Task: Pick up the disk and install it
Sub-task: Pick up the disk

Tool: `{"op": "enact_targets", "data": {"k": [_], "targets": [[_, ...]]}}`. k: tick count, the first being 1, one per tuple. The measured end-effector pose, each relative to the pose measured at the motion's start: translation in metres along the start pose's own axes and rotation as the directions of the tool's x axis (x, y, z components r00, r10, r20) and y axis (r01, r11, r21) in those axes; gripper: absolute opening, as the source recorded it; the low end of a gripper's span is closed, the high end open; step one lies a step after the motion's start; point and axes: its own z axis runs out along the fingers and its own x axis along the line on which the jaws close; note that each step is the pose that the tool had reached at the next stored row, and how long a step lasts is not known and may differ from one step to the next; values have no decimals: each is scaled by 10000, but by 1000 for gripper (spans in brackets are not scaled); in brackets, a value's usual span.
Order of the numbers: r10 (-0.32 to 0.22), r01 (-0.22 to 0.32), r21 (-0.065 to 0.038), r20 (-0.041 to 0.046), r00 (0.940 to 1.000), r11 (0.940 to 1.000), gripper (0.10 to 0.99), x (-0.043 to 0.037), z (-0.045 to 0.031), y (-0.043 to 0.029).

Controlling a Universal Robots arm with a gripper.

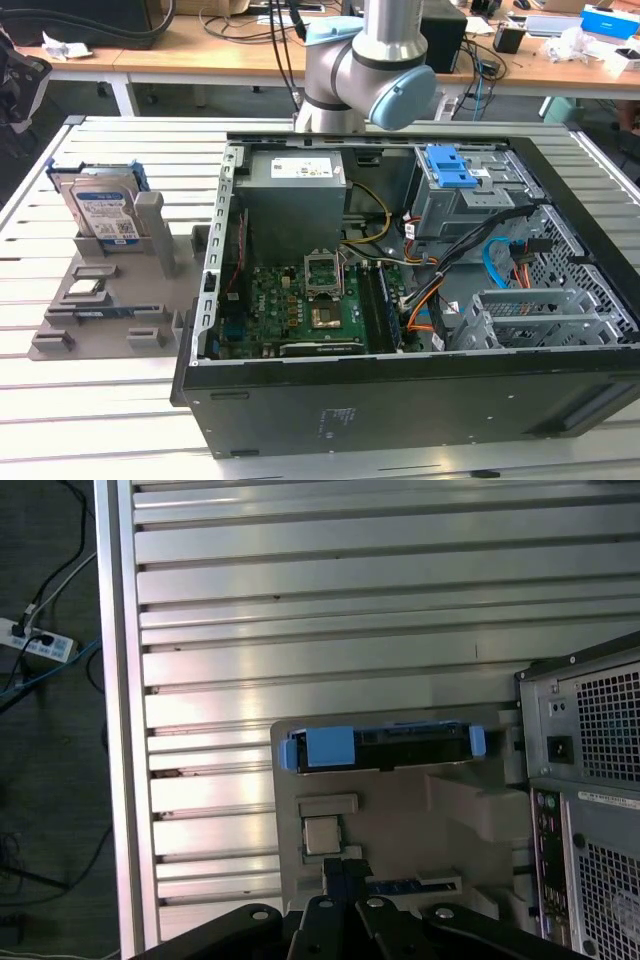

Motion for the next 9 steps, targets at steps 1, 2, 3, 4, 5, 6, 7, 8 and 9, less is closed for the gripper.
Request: {"op": "enact_targets", "data": {"k": [1, 2, 3, 4, 5, 6, 7, 8, 9], "targets": [[0, 0, 0, 0, 10000, 10000, 106, 0, 0, 0], [0, 0, 0, 0, 10000, 10000, 106, 0, 0, 0], [1, -1, 0, 0, 10000, 10000, 106, 0, 0, 0], [-24, 24, -1, -1, 10000, 10000, 106, 0, 0, 0], [-237, 237, -6, -10, 9997, 9997, 106, 1, 0, 1], [-395, 395, -10, -17, 9992, 9992, 106, 1, 0, 1], [-520, 520, -13, -23, 9986, 9986, 106, 0, 0, 1], [-668, 668, -17, -29, 9978, 9978, 106, 0, 0, 1], [-799, 799, -20, -35, 9968, 9968, 106, 0, 0, 1]]}}
